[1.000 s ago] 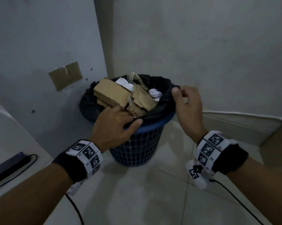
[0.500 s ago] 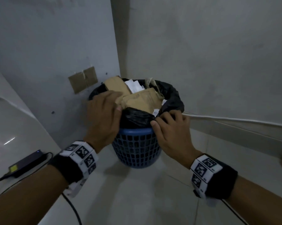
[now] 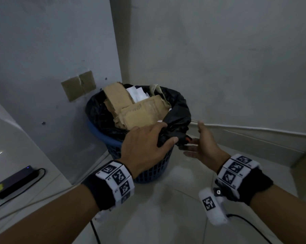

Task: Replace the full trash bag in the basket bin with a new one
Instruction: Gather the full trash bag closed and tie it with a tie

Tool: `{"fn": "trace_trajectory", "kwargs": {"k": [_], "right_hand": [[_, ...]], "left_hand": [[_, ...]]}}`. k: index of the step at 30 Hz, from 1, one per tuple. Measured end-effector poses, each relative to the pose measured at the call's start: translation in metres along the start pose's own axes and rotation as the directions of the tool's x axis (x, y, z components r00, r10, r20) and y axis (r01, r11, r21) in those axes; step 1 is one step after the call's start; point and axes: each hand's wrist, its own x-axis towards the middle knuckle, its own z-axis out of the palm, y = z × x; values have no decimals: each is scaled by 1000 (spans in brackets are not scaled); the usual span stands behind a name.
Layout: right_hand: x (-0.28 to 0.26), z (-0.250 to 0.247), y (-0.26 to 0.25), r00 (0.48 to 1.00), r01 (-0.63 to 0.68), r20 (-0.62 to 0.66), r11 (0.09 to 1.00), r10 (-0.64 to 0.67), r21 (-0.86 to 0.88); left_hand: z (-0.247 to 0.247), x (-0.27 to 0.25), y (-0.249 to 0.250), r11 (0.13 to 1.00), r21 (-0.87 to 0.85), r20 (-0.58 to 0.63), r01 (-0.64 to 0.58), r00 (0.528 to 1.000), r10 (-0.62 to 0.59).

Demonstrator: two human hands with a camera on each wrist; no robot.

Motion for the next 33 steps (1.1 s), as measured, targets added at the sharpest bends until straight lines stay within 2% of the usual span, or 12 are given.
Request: {"fn": "trace_trajectory", "kwargs": {"k": [3,6,8,10,12,14,17,22,25,28,31,33], "right_hand": [[-2,4,-7,999,5,42,984,-13,176],[3,4,-14,982,172,-121,945,-143,280],[0,2,-23,896,403,-276,897,-348,180],[-12,7,-31,726,643,-294,765,-621,-30],[-20,14,-33,515,798,-151,537,-843,-275],[-17,15,-22,393,802,101,287,-914,-523],[-2,4,2,396,652,405,-58,-824,-756],[6,4,15,385,571,589,-318,-710,-757],[-4,29,16,418,482,542,-328,-729,-812],[-14,46,26,395,506,495,-266,-774,-820],[-22,39,19,324,751,417,-37,-849,-659],[-21,28,13,284,845,258,114,-924,-522]], "left_hand": [[-4,-2,-8,1000,13,-35,9,999,-8],[-9,-6,-27,1000,-2,-45,0,999,0],[-11,-8,-37,999,-47,-48,-27,999,24],[-12,-9,-44,993,-81,-84,-85,993,78],[-13,-10,-50,986,-96,-139,-136,983,122],[-13,-10,-59,983,-75,-180,-169,972,153],[-15,-13,-76,987,-19,-193,-158,969,152],[-27,-14,-103,998,65,-181,3,983,9],[-33,-5,-95,998,6,-222,62,973,-59],[-33,3,-69,993,-95,-205,-68,978,48],[-27,6,-35,972,-211,-65,-103,994,91],[-22,4,-16,970,-236,8,-60,998,64]]}}
